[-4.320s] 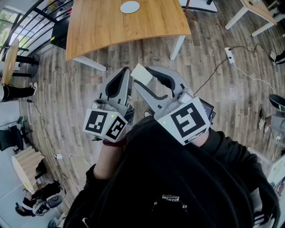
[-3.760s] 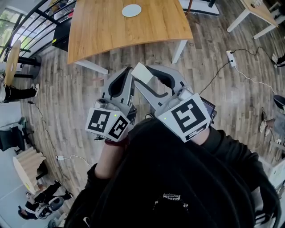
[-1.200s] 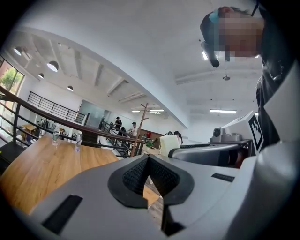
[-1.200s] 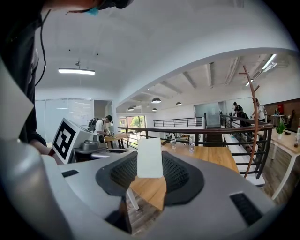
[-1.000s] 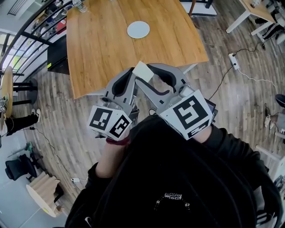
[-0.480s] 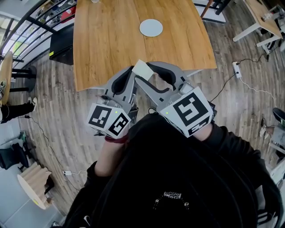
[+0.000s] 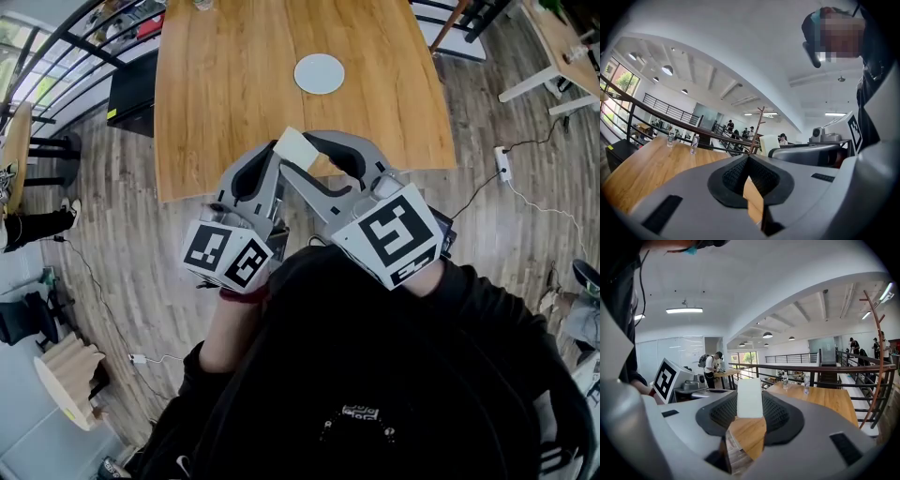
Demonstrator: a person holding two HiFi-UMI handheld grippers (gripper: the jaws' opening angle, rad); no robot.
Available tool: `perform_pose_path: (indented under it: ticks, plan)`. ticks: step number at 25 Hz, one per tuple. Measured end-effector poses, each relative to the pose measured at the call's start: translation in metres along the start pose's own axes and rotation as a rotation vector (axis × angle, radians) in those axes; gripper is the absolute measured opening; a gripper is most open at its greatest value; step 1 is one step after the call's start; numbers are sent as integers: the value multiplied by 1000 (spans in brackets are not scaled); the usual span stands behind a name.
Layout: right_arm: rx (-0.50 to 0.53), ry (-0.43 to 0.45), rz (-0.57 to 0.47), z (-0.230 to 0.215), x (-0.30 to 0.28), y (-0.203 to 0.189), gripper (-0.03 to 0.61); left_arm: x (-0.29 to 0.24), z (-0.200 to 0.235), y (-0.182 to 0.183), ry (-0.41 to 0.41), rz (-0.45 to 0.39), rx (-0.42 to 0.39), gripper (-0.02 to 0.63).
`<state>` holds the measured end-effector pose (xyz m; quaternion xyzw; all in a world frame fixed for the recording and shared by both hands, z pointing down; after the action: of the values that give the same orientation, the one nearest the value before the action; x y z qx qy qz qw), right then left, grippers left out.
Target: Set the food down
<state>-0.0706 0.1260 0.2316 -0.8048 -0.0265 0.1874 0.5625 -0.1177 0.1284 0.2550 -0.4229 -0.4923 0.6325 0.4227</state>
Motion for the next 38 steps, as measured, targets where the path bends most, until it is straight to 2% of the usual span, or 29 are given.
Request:
perform_pose_path:
  ticks: [8,17,26,32,38]
  plan:
    - [10,27,-17,-56,2,29,172,-59,0,19,32,-6,-16,5]
    - [-44,52,-16,-112,10,34,172,-113,-10,15,55,41,-15,5]
    - [-94,71,-15,-136,10,32,172,-135,-11,10,67,89,-19,5]
    - [-116,53,-9,-144,6,27,172,-143,-7,3,45,114,-7,5]
    - [-106,-6,-15,-154,-9,35,172,-158,8,6,-28,104,-11,5]
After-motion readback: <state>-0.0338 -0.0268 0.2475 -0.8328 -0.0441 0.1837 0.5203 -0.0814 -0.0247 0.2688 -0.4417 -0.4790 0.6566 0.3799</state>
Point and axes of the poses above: the fingertips, and each gripper's own axes: x backward along the fingers, z to its left, y out of its top, the point moved 2 cm from there along x, backward along the fingers, and after that the axes turned 10 degrees about -x, right-handed, at the moved point
